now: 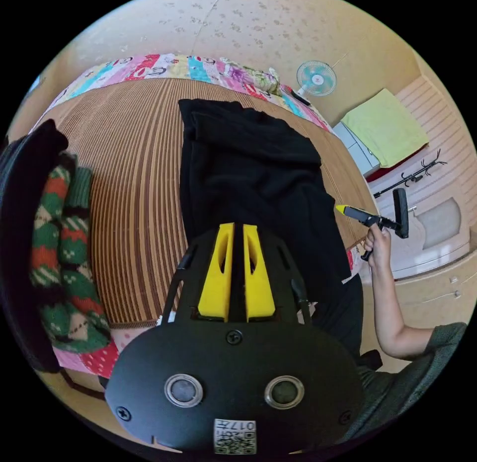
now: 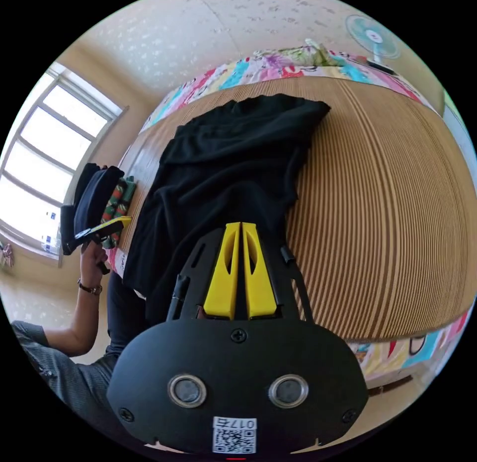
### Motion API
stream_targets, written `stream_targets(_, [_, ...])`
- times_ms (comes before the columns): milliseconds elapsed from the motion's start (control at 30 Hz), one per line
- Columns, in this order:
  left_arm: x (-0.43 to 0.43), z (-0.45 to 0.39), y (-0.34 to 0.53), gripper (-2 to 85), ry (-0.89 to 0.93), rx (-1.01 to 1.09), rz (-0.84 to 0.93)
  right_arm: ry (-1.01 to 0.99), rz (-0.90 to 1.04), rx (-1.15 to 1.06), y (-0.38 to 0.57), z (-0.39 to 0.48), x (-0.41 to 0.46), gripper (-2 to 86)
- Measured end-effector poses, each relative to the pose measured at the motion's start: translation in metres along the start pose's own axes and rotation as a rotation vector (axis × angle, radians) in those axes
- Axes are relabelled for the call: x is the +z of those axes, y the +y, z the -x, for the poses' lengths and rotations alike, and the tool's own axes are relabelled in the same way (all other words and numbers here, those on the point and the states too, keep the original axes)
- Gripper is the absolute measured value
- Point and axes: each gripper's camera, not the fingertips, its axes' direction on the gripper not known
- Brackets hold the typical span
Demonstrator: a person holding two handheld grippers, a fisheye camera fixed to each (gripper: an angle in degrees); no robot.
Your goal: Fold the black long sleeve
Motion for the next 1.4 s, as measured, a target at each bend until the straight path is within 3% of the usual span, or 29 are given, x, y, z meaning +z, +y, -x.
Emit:
stream_targets(67, [-0.021,0.018,0.056,8.3,0.019,-0.072,-0.089,0.008,-0.091,0.08,0.068,-0.015,-0.019,6.0])
stream_targets(167, [-0.027,0.033,0.107,10.6,0.03,-0.151,-0.061,-0.017,-0.147,0.117,0.133,-0.019,-0.028,10.1])
stream_targets(267, [-0.019,0.044,0.137,11.9,0.154,-0.215,-0.023,-0.06,-0.089,0.113,0.159,-0.019,-0.014,10.5])
stream_targets(400, [-0.019,0.055,0.136,4.8,0.336,-0.224,0.045,-0.151,0.003,0.161,0.153,-0.029,-0.017,6.3])
stream_targets(500, [-0.044,0.068,0.125,4.2,0.507,-0.148,0.035,-0.426,-0.11,0.103,0.149,-0.038,-0.052,4.0])
stream_targets(567, [-0.085,0.087,0.12,4.1,0.738,-0.059,-0.09,-0.749,-0.332,0.08,0.161,-0.061,-0.092,3.2])
stream_targets(667, [-0.143,0.108,0.124,4.1,0.91,0.101,-0.241,-0.995,-0.558,0.036,0.187,-0.091,-0.133,2.8])
stream_targets(833, [-0.196,0.112,0.136,4.1,1.138,0.318,-0.385,-1.186,-0.737,-0.145,0.222,-0.106,-0.166,2.5])
stream_targets(900, [-0.194,0.112,0.133,4.1,1.103,0.272,-0.398,-1.118,-0.717,-0.128,0.22,-0.106,-0.168,2.4])
stream_targets(1067, [-0.129,0.126,0.071,4.0,0.747,-0.143,-0.24,-0.82,-0.545,0.228,0.17,-0.118,-0.133,2.5])
stream_targets(1300, [-0.089,0.103,-0.07,4.3,0.413,-0.198,-0.298,-0.629,-0.585,0.304,0.029,-0.101,-0.097,3.6])
stream_targets(1400, [-0.065,0.109,-0.104,6.8,0.325,-0.234,-0.321,-0.561,-0.516,0.332,-0.029,-0.097,-0.067,6.5])
